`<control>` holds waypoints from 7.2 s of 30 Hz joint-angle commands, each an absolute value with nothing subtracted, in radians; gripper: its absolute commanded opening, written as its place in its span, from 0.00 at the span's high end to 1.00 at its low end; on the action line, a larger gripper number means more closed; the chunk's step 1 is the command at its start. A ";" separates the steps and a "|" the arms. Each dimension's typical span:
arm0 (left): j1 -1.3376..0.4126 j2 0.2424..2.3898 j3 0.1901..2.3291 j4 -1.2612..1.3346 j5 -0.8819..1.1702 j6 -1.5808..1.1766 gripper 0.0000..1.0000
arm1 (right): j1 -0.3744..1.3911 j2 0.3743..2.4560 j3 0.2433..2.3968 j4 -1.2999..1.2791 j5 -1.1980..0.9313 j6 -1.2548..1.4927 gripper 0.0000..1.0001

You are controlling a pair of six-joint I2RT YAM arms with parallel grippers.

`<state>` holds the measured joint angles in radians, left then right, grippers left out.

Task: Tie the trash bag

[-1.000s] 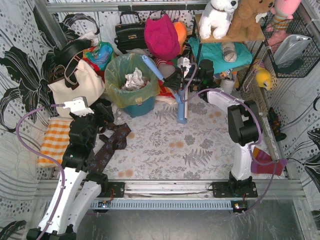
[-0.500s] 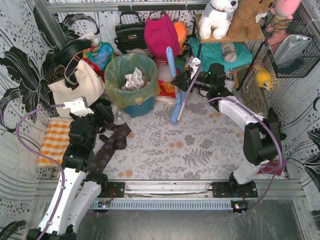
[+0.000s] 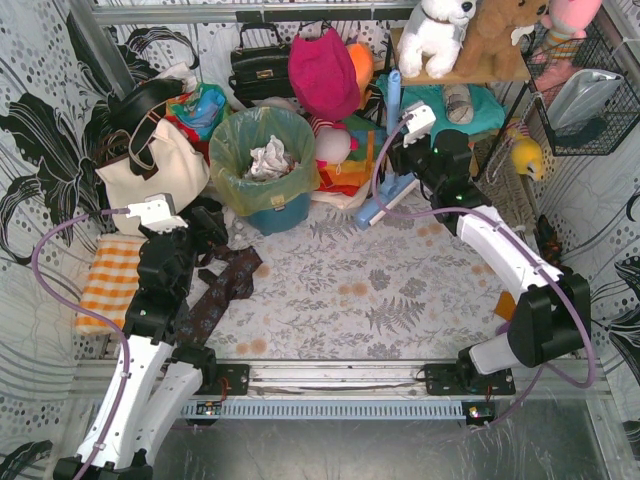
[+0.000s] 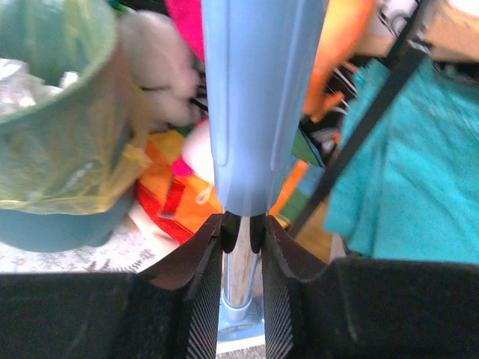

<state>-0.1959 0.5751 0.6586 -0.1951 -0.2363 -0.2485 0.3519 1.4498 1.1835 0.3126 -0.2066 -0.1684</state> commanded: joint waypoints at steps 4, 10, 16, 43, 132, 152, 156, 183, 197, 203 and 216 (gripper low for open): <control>-0.199 0.567 0.649 -0.144 -0.248 -0.232 0.02 | 0.301 1.438 1.246 0.214 0.076 -0.094 1.00; -0.199 0.565 0.649 -0.147 -0.249 -0.232 0.02 | 0.248 1.432 1.206 0.237 0.064 -0.004 1.00; -0.199 0.565 0.649 -0.146 -0.247 -0.233 0.02 | 0.172 1.426 1.192 0.197 0.091 0.095 1.00; -0.199 0.575 0.652 -0.150 -0.248 -0.233 0.02 | 0.109 1.272 1.190 0.015 0.170 0.322 1.00; -0.199 0.768 0.955 -0.471 -0.227 -0.446 0.02 | 0.081 1.356 1.513 -0.256 -0.119 0.609 0.42; -0.199 1.165 1.412 -0.642 -0.280 -0.579 0.04 | 0.454 1.868 2.058 -0.456 -0.229 0.548 0.54; -0.196 1.224 1.454 -0.647 -0.300 -0.560 0.11 | 0.487 1.972 2.193 -0.516 -0.244 0.544 0.55; -0.037 1.425 1.518 -0.625 -0.082 -0.523 0.48 | 0.531 2.204 2.359 -0.512 -0.278 0.567 0.58; -0.021 1.439 1.508 -0.624 -0.063 -0.503 0.59 | 0.535 2.233 2.360 -0.501 -0.285 0.581 0.65; -0.016 1.457 1.503 -0.604 -0.044 -0.507 0.57 | 0.535 2.233 2.361 -0.500 -0.284 0.584 0.66; -0.014 1.491 1.492 -0.552 0.000 -0.508 0.69 | 0.542 2.233 2.353 -0.503 -0.287 0.588 0.66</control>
<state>-0.0196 1.4940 1.4918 -0.6037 -0.0216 -0.5224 0.5339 2.2150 2.3337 -0.4999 -0.2810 0.5842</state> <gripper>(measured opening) 0.328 0.344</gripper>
